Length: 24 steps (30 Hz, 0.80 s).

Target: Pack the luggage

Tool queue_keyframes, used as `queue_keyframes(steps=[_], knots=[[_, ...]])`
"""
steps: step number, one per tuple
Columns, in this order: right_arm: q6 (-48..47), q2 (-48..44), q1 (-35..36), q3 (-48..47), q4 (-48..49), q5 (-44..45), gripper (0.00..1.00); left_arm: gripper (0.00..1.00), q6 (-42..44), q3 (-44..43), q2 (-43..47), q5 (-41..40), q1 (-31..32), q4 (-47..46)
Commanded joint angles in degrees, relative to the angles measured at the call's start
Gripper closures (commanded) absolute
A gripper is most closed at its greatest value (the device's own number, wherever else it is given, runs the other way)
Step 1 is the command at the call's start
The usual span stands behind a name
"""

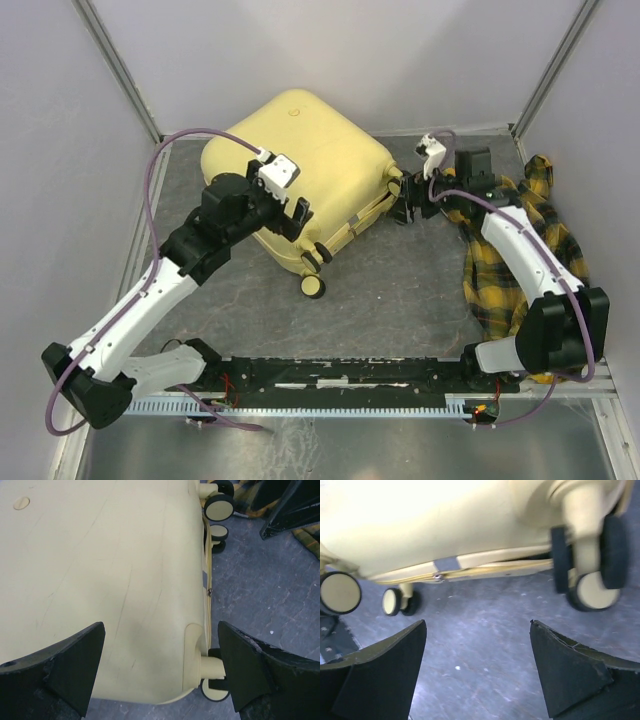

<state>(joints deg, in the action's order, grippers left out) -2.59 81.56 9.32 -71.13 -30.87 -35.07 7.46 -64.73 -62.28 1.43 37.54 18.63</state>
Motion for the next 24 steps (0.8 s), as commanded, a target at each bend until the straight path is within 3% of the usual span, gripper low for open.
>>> queue_keyframes(steps=[1,5,14,24], knots=[[14.2,-4.3,1.0,12.2,20.1,-8.3,0.09,0.00,5.8,-3.4,3.6,8.1,-3.8,8.1],[19.1,-5.9,3.6,20.8,32.1,-7.7,0.11,0.02,8.2,-2.5,5.0,10.0,-5.5,10.1],[23.2,0.5,8.7,28.6,50.4,-6.3,0.20,0.05,11.2,-3.0,3.8,17.2,-9.2,11.3],[24.3,8.0,14.4,29.4,59.1,-1.4,0.31,0.07,11.2,-3.4,2.6,19.7,-9.8,10.6]])
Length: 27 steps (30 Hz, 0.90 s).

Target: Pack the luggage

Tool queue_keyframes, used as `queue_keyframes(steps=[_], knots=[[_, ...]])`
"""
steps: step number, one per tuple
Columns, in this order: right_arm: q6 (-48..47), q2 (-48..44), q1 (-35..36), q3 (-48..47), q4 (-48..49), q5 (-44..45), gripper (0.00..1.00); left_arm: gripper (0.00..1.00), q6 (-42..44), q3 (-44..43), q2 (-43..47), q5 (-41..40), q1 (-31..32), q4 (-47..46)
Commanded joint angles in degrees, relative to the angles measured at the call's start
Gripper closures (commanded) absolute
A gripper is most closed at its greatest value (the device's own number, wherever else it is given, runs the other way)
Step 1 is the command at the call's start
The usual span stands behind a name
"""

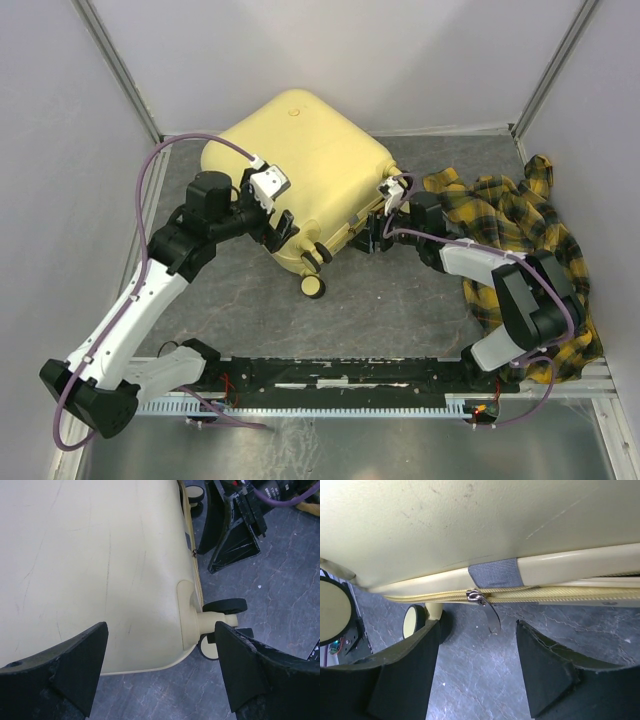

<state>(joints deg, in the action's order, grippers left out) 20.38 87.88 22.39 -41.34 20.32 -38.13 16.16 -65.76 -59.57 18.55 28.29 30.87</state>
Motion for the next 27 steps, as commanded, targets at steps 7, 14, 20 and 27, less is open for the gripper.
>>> queue_keyframes(steps=[7,14,20,27], knots=[[1.6,4.6,2.9,-2.4,8.5,1.5,0.54,0.07,7.2,-2.7,-0.5,6.8,-0.7,2.5],[0.3,2.6,3.3,-1.5,6.3,2.4,0.82,0.05,15.8,-5.0,-2.2,12.2,-0.6,8.9],[-1.5,-1.5,3.3,0.9,3.6,5.2,0.98,0.05,21.9,-9.9,-7.0,19.7,-0.7,14.5],[-5.7,-4.6,3.3,0.8,-2.3,11.3,0.98,0.01,39.6,-20.5,-17.1,22.1,2.1,31.6]])
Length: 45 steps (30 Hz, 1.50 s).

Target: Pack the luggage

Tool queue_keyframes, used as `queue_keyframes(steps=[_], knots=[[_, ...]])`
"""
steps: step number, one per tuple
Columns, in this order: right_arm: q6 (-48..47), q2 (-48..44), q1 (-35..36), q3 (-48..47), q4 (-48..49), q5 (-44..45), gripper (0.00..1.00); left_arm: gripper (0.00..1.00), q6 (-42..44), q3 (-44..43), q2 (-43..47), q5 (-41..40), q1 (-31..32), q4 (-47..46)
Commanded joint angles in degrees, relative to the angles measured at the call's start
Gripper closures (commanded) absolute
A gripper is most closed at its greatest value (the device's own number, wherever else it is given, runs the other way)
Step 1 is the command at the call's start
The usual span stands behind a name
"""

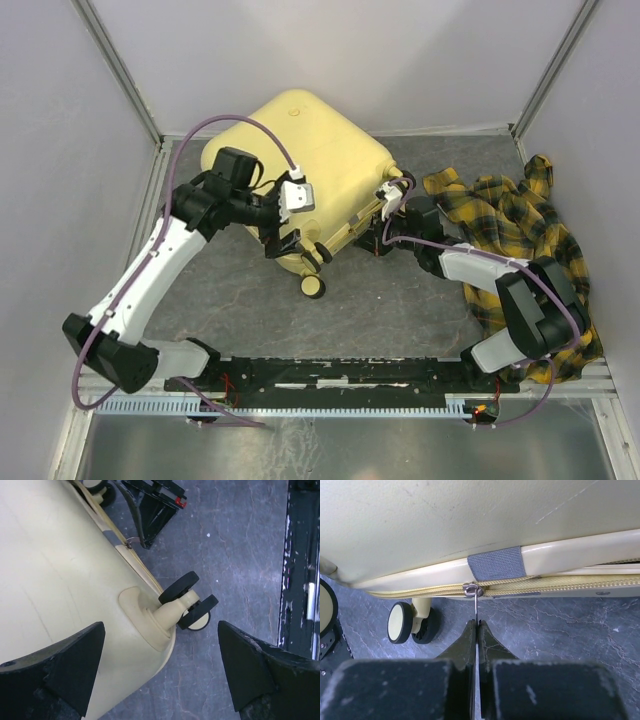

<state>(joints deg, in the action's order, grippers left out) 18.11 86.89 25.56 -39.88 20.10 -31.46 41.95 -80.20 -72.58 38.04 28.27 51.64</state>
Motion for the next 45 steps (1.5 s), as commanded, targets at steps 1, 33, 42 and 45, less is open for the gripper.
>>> queue_keyframes(steps=[1,33,42,45], knots=[[-4.0,-3.8,0.1,-0.8,-3.0,5.9,0.98,0.00,15.6,-7.0,-5.5,0.9,3.3,12.0],[-22.5,-10.4,-2.5,-0.5,-10.2,19.7,0.98,0.37,26.8,-10.2,-19.0,-18.0,18.8,24.1],[-26.4,-9.9,-10.4,-1.9,-11.7,17.5,0.98,0.60,28.2,-3.8,-13.6,-18.3,18.8,26.6],[-27.9,-9.8,-12.9,-2.0,-11.7,16.3,0.98,0.63,29.3,-1.4,-12.1,-19.4,18.9,28.6]])
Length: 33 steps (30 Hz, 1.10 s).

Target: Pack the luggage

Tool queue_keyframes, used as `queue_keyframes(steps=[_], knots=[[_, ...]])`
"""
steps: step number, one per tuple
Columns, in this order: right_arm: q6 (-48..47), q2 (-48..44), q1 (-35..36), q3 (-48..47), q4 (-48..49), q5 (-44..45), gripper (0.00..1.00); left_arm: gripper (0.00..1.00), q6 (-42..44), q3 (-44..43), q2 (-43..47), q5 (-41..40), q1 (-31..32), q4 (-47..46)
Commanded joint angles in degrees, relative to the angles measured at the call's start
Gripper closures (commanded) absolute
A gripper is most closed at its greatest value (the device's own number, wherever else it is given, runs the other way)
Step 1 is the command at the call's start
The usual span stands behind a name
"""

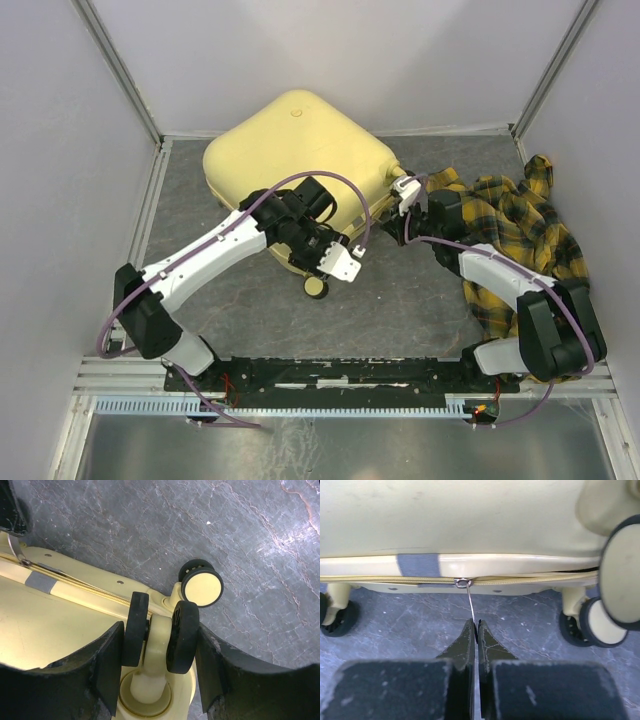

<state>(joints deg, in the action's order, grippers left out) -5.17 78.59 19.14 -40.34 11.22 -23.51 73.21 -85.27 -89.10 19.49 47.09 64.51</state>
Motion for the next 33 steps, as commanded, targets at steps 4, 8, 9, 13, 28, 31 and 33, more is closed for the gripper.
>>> queue_keyframes(steps=[4,8,9,13,28,31,33], knots=[[-6.9,-1.3,-10.1,-1.8,-2.9,6.5,0.98,0.64,-1.0,6.8,6.6,-2.3,0.0,15.7],[-8.6,0.3,-12.9,-2.9,-2.1,5.2,0.98,0.64,-1.6,6.7,6.7,-2.2,0.0,15.1],[-8.6,1.0,-13.8,-3.4,-1.7,5.1,0.98,0.64,-1.8,6.4,6.5,-2.0,0.0,15.1],[-8.8,4.3,-17.2,-5.7,0.5,4.8,0.98,0.64,-1.7,5.9,5.9,-1.8,0.0,15.2],[-4.6,18.5,-25.5,-18.6,7.4,-9.0,0.98,0.66,2.2,7.5,4.8,-0.6,0.1,17.7],[-2.2,21.1,-25.3,-22.9,7.1,-11.0,0.98,0.66,3.0,8.0,4.6,-0.6,0.1,18.4],[-1.9,22.4,-24.9,-25.0,7.1,-11.6,0.98,0.66,3.3,8.4,4.6,-0.4,0.1,18.8]])
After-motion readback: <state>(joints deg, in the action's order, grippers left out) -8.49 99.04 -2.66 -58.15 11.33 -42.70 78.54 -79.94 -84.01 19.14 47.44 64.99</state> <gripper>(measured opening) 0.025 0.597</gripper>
